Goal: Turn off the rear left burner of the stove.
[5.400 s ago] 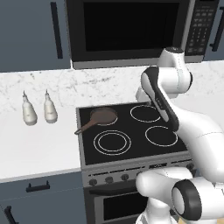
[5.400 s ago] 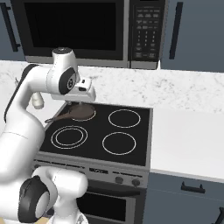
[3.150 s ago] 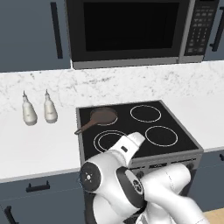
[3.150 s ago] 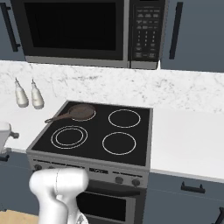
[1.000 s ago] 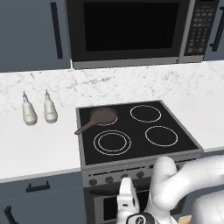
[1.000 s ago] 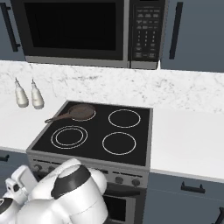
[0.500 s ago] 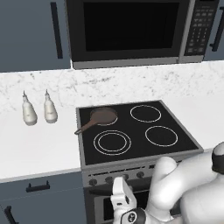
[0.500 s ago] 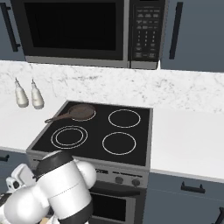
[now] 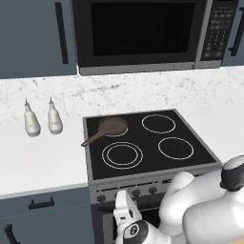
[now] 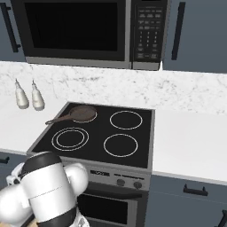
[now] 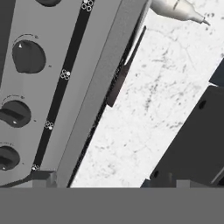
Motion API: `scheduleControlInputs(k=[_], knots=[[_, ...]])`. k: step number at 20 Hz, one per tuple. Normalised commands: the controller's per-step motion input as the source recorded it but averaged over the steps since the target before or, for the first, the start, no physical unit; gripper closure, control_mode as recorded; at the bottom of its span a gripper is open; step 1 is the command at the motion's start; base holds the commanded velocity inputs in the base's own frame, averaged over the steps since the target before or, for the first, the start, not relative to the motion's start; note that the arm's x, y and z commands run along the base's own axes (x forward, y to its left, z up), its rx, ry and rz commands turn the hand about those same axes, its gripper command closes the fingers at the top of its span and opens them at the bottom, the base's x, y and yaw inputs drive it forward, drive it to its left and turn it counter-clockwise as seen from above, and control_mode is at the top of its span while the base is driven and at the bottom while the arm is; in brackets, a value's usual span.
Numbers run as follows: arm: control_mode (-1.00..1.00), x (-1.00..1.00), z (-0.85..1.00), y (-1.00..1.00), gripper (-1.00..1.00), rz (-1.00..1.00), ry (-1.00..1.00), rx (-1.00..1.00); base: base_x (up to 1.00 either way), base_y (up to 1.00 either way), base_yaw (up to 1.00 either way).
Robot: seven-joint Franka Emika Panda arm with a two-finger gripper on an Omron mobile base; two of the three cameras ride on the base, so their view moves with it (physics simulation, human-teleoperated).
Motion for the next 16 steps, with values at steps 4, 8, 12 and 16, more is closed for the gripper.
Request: scheduleControlInputs(k=[4, 8, 12, 16], knots=[[-1.00, 0.09, -0.37, 0.25, -1.00, 0.00, 0.00, 0.00, 0.00, 0.00, 0.00], [-1.00, 0.12, -0.36, 0.21, -1.00, 0.00, 0.00, 0.00, 0.00, 0.00, 0.00], [-1.00, 0.15, -0.36, 0.04, -1.00, 0.00, 0.00, -0.01, 0.00, 0.00, 0.00], [-1.00, 0.20, -0.32, 0.00, -1.00, 0.00, -0.01, 0.00, 0.00, 0.00, 0.00]])
